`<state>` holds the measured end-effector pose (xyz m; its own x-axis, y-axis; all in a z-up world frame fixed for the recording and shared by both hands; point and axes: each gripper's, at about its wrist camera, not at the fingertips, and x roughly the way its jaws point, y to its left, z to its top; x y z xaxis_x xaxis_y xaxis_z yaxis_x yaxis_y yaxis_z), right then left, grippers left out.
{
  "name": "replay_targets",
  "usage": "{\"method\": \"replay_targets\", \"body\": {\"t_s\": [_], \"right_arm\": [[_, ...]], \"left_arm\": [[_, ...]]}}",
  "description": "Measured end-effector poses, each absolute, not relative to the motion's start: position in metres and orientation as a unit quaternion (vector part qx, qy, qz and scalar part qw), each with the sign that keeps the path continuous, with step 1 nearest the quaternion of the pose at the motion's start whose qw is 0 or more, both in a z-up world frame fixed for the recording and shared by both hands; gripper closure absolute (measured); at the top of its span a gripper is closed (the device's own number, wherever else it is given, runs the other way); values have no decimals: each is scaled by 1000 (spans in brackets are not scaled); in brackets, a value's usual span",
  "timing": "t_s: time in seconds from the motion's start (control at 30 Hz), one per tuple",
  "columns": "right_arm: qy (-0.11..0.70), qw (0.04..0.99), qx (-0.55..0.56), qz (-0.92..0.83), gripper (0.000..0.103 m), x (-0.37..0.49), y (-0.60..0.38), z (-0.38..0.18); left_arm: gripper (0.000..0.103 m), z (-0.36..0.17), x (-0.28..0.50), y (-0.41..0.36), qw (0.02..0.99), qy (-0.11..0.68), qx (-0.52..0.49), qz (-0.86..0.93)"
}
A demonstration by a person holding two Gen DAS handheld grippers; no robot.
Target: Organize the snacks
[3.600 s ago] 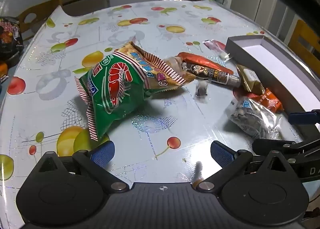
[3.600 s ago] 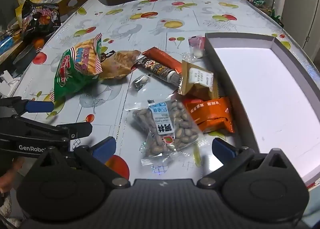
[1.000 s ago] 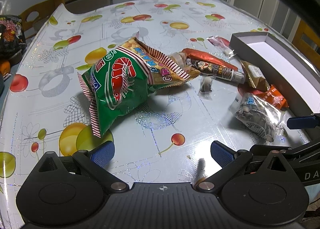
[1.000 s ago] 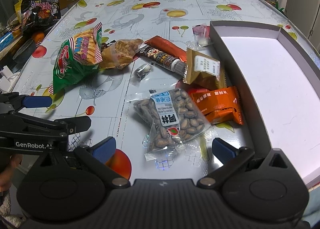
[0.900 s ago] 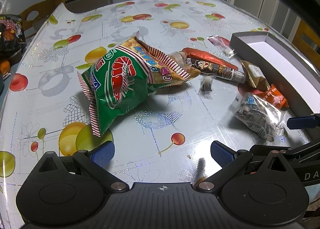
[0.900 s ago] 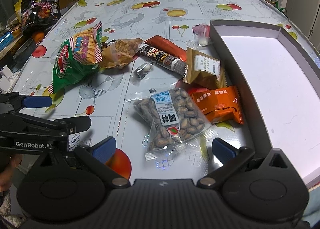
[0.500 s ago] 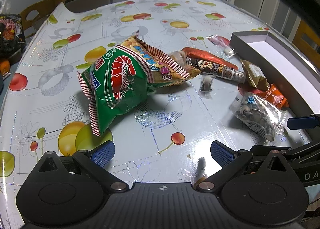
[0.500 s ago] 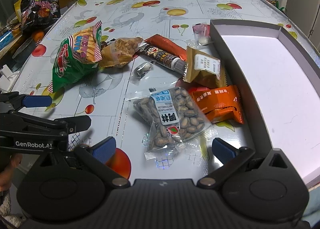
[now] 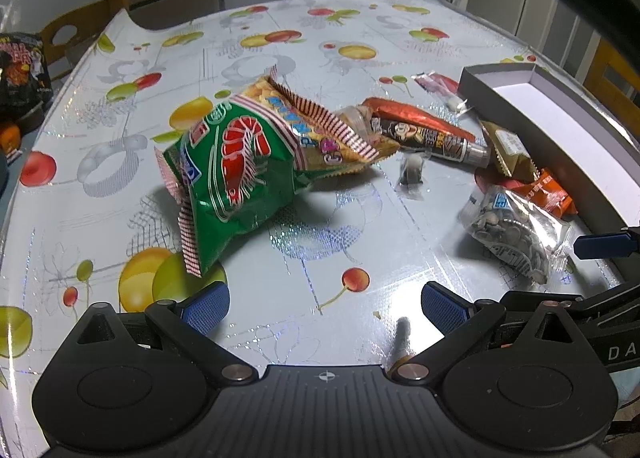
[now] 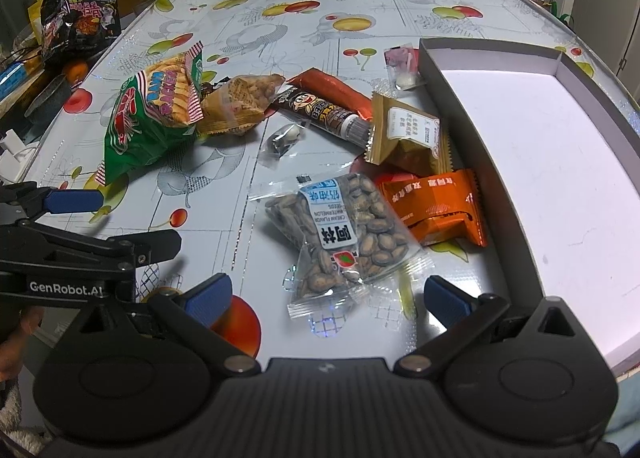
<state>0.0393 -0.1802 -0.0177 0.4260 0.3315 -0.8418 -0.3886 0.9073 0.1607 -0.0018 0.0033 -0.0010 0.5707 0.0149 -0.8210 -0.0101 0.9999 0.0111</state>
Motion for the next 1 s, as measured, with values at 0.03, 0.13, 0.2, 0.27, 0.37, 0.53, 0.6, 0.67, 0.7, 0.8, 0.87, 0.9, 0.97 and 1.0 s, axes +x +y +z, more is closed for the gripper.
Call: {"method": "replay_targets", "body": {"t_s": [0.03, 0.13, 0.2, 0.27, 0.37, 0.53, 0.6, 0.67, 0.7, 0.8, 0.87, 0.9, 0.97, 1.0], "right_arm": [[490, 844, -30, 214, 0, 39, -180, -17], [481, 848, -37, 219, 0, 38, -181, -14], [467, 854, -47, 223, 0, 36, -181, -11], [450, 862, -62, 225, 0, 35, -181, -8], [419, 876, -86, 222, 0, 34, -180, -9], [393, 882, -114, 234, 0, 33, -179, -12], [391, 879, -110, 249, 0, 35, -179, -14], [384, 880, -110, 257, 0, 34, -178, -15], [381, 881, -112, 258, 1, 34, -177, -16], [371, 884, -116, 261, 7, 32, -175, -17], [365, 885, -117, 264, 12, 32, -174, -18], [365, 884, -119, 266, 13, 32, -173, -19], [368, 882, -124, 268, 15, 34, -170, -22], [366, 882, -127, 270, 15, 34, -169, -23]], "left_arm": [[0, 0, -2, 3, 888, 460, 4, 7], [0, 6, -2, 4, 896, 443, 13, 6], [0, 12, -2, 5, 906, 423, 29, 9], [0, 16, 0, 7, 916, 399, 43, 7], [0, 21, 9, 12, 926, 372, 60, 19], [0, 19, 28, 18, 935, 347, 77, 1], [0, 14, 34, 20, 938, 337, 83, -12], [0, 12, 37, 21, 944, 315, 97, -20], [0, 11, 37, 21, 946, 307, 104, -22], [0, 8, 41, 19, 949, 290, 122, -29], [0, 5, 45, 19, 948, 291, 127, -34], [0, 3, 47, 19, 947, 294, 127, -36], [0, 0, 50, 21, 946, 297, 123, -41], [0, -2, 50, 22, 946, 298, 118, -42]]}}
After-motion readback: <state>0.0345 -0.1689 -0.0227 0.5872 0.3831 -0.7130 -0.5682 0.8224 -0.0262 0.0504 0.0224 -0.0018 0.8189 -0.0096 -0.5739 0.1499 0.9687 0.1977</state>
